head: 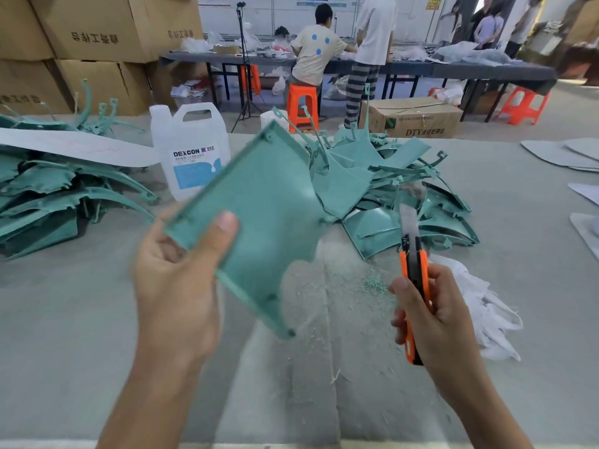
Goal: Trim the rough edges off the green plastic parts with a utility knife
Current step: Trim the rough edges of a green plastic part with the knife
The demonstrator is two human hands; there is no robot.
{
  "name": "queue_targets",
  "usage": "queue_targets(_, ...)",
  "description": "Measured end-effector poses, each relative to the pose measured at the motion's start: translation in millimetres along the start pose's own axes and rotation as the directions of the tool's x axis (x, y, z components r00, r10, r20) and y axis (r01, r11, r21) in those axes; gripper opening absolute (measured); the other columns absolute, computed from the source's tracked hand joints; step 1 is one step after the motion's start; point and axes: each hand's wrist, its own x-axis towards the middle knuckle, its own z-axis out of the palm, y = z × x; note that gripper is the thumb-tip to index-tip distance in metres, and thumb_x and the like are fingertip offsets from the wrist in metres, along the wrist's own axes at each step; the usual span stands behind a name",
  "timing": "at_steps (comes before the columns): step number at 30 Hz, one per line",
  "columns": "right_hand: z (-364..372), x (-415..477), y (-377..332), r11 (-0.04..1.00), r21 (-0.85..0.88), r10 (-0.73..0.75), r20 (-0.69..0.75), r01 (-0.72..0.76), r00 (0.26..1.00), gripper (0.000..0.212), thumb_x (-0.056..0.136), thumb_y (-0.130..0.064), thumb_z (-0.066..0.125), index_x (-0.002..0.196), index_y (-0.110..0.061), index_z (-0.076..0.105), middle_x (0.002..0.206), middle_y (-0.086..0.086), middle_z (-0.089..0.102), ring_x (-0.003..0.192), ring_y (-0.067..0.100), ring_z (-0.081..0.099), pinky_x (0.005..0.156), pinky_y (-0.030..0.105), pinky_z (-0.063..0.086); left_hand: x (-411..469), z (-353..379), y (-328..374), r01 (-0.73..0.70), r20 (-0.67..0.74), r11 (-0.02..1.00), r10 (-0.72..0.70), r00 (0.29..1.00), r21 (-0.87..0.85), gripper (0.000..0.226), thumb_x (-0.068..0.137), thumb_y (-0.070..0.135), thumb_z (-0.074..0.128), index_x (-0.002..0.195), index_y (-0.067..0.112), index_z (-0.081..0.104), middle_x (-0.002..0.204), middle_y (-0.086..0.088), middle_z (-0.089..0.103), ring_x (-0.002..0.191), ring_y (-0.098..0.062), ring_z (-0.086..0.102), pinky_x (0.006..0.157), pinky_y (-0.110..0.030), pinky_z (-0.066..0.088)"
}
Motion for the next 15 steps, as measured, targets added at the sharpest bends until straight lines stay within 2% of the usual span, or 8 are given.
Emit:
queue_targets(2,2,-5,3,1.0,-0.015,0.024,0.016,-0.024,1.0,0.016,0.085,-0.05,0.063,0.093,-0.039,0.056,0.081,0.007,0.064,0.055,0.02,0.062,0.046,0.033,0.053,13,-4,25,-0.037,-0.009,0.999,0.037,0.999,0.011,0.029,0.076,0.034,0.083,0.1,0.019,0.075,0.102,-0.004,0.078,0.089,-0.02,0.075,0.078,-0.039,0.061)
queue_targets(5,4,-13,9,0.998,-0.001,0.059,0.036,-0.059,0.998,0.017,0.083,-0.051,0.064,0.092,-0.038,0.057,0.085,0.005,0.065,0.058,0.023,0.063,0.047,0.039,0.055,28,-17,51,-0.106,0.094,0.935,0.079,0.992,0.339,0.026,0.086,0.054,0.069,0.102,0.034,0.074,0.105,0.004,0.077,0.094,-0.023,0.075,0.079,-0.057,0.06)
queue_targets(6,4,-15,12,0.997,0.008,0.076,0.046,-0.077,0.996,0.017,0.083,-0.05,0.065,0.092,-0.038,0.057,0.086,0.006,0.065,0.058,0.023,0.062,0.047,0.04,0.055,32,-20,56,-0.172,0.142,0.847,0.116,0.983,0.503,0.023,0.092,0.059,0.061,0.103,0.041,0.07,0.103,0.011,0.076,0.093,-0.019,0.074,0.078,-0.057,0.06)
queue_targets(7,5,-18,14,0.995,0.018,0.095,0.057,-0.096,0.994,0.018,0.082,-0.05,0.065,0.092,-0.037,0.057,0.086,0.007,0.065,0.058,0.023,0.062,0.048,0.04,0.054,36,-22,60,-0.253,0.204,0.709,0.155,0.967,0.659,0.024,0.093,0.063,0.052,0.102,0.045,0.066,0.097,0.017,0.074,0.088,-0.014,0.072,0.075,-0.053,0.059)
queue_targets(9,8,-22,18,0.991,0.048,0.124,0.076,-0.128,0.989,0.02,0.082,-0.05,0.065,0.092,-0.035,0.057,0.086,0.008,0.065,0.057,0.022,0.061,0.048,0.037,0.053,42,-21,59,-0.381,0.358,0.382,0.132,0.924,0.842,0.037,0.09,0.071,0.04,0.091,0.039,0.058,0.08,0.016,0.068,0.072,-0.013,0.065,0.062,-0.04,0.051)
queue_targets(12,14,-25,23,0.985,0.062,0.154,0.109,-0.162,0.982,0.011,0.086,-0.047,0.064,0.09,-0.039,0.058,0.085,0.006,0.068,0.054,0.021,0.058,0.047,0.034,0.051,44,-12,36,-0.476,0.477,-0.016,0.024,0.879,0.879,0.055,0.086,0.081,0.039,0.075,0.028,0.054,0.058,0.006,0.053,0.056,-0.02,0.052,0.049,-0.03,0.036)
queue_targets(13,16,-25,25,0.984,0.05,0.166,0.12,-0.173,0.979,0.007,0.09,-0.043,0.064,0.089,-0.041,0.058,0.084,0.006,0.069,0.053,0.021,0.057,0.047,0.034,0.051,43,-10,22,-0.484,0.485,-0.11,-0.015,0.874,0.868,0.058,0.086,0.08,0.04,0.071,0.026,0.052,0.056,0.005,0.049,0.058,-0.025,0.051,0.049,-0.032,0.032)
queue_targets(15,18,-27,32,0.978,0.009,0.205,0.15,-0.209,0.967,0.017,0.097,-0.03,0.064,0.089,-0.044,0.059,0.08,0.004,0.069,0.052,0.019,0.056,0.049,0.035,0.052,42,-7,-5,-0.469,0.457,-0.202,-0.103,0.883,0.86,0.056,0.088,0.075,0.037,0.07,0.022,0.042,0.06,0.005,0.044,0.068,-0.033,0.057,0.053,-0.035,0.03)
